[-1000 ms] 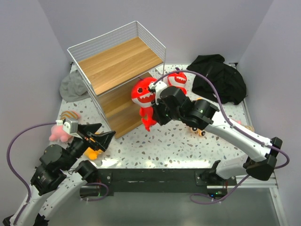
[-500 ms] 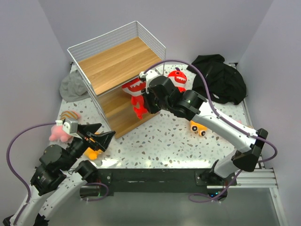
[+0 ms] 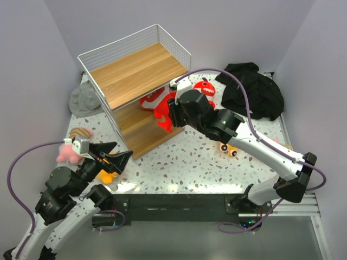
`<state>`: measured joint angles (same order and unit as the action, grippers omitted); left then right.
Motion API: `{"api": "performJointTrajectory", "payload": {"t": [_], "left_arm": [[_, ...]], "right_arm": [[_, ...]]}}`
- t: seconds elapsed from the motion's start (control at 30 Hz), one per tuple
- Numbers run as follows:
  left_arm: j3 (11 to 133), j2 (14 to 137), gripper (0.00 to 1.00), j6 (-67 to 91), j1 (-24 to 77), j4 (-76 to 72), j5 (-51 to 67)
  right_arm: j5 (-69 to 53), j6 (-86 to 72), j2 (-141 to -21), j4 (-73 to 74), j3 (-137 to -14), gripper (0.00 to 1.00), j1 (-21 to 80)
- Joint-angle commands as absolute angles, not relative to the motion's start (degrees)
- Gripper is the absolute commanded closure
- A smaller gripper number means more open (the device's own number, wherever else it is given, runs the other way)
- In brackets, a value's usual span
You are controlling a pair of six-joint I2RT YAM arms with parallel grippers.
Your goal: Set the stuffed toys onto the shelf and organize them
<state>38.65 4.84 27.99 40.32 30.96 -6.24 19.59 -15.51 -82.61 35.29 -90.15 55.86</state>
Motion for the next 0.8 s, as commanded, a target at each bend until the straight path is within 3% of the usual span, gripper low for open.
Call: {"api": "performJointTrajectory", "payload": {"t": [0.0,0.1,0.2,0.33,0.77], "left_arm": [[38.67,4.31,0.00,28.74,40.69,29.79,-6.68],[38.76,4.48,0.00,28.74,40.61,29.79,-6.68],[38.67,4.57,0.00,28.74,40.61,29.79,-6.68],[38.67,4.92,0.00,28.74,40.69,29.79,-6.59],[38.76,4.75,0.00,28.65,40.61,29.79,-6.42]], "right_arm": [[22.24,-16.87,-79.63,29.62,-87.81,0.64,55.72],[21.62,-17.75,-78.75,28.31,-85.79,0.66,55.63],[22.84,-18.63,-78.49,26.11,-84.47,0.86,55.64],[24.25,-19.25,-77.96,20.32,-83.24,0.98,55.72],[31.38,-13.28,-81.56,12.84,-82.71,1.00,54.93]]}}
